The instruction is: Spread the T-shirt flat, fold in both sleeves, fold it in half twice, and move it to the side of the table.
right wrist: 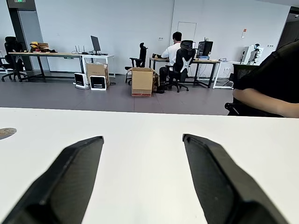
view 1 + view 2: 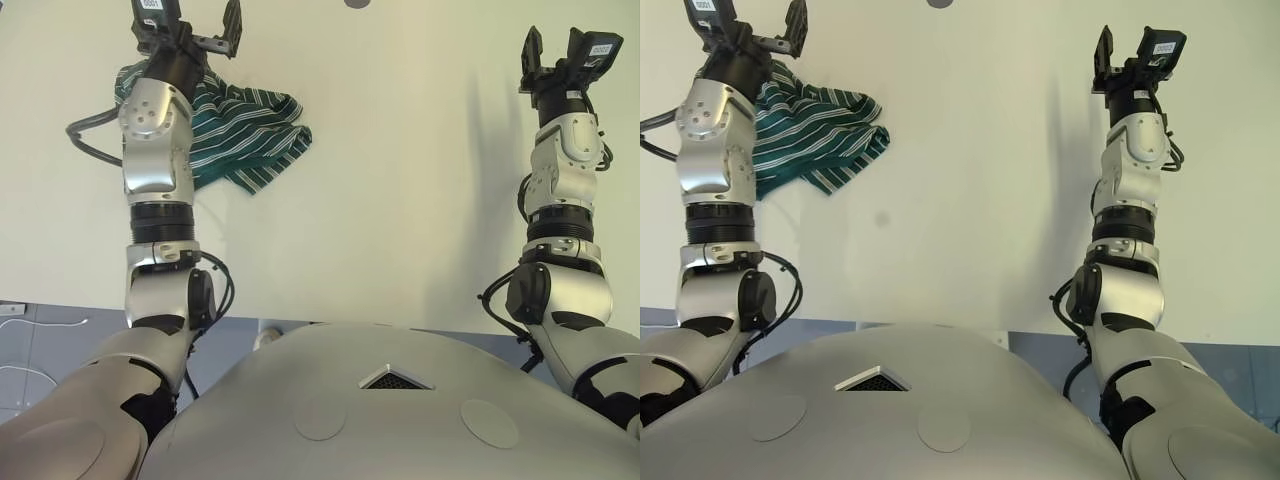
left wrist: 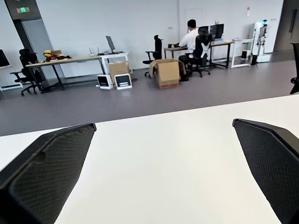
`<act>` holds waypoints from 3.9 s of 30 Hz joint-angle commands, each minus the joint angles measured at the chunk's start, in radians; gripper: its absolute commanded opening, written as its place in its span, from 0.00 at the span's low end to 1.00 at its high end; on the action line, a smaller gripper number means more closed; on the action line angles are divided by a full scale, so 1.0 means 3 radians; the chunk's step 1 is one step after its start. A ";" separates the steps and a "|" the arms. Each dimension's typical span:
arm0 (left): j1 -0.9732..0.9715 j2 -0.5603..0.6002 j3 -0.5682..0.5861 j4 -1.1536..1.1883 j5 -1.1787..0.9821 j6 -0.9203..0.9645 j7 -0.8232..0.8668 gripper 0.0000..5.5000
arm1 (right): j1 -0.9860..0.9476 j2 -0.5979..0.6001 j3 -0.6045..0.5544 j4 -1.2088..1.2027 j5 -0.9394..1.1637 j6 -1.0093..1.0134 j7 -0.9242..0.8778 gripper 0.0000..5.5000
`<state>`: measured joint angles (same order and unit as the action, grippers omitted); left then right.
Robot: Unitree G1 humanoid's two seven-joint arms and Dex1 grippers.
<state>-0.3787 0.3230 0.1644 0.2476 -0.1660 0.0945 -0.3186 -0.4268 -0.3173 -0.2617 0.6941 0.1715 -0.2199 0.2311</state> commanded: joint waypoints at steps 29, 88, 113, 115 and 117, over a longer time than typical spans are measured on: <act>0.0604 0.1126 -0.0068 0.0650 0.0482 -0.0176 -0.0687 0.98 | -0.0076 -0.0038 0.0047 0.0079 -0.0094 -0.0013 0.0004 0.58; 0.0889 0.1627 -0.0880 -0.0080 0.0211 -0.1139 -0.2286 0.00 | 0.0936 -0.0144 0.1226 -0.1841 0.0280 0.1687 0.1998 0.58; 0.0367 0.1406 -0.0255 -0.0404 -0.0700 -0.0475 -0.2306 0.00 | 0.0539 -0.0141 0.0419 -0.2439 0.1361 0.2045 0.2093 0.01; 0.0154 0.1418 -0.0031 -0.0598 -0.1065 -0.0176 -0.2253 0.00 | 0.0383 -0.0455 0.0155 -0.2823 0.1691 0.2285 0.2148 0.01; -0.0079 0.1442 0.0190 -0.0856 -0.1455 0.0128 -0.2164 0.00 | 0.0210 -0.0718 -0.0063 -0.3213 0.2004 0.2478 0.2131 0.01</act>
<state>-0.3252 0.7395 0.1622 0.0620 -0.5166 0.0644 -0.9923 -0.2893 -0.4661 -0.2255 -0.1683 0.7014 0.4770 0.8719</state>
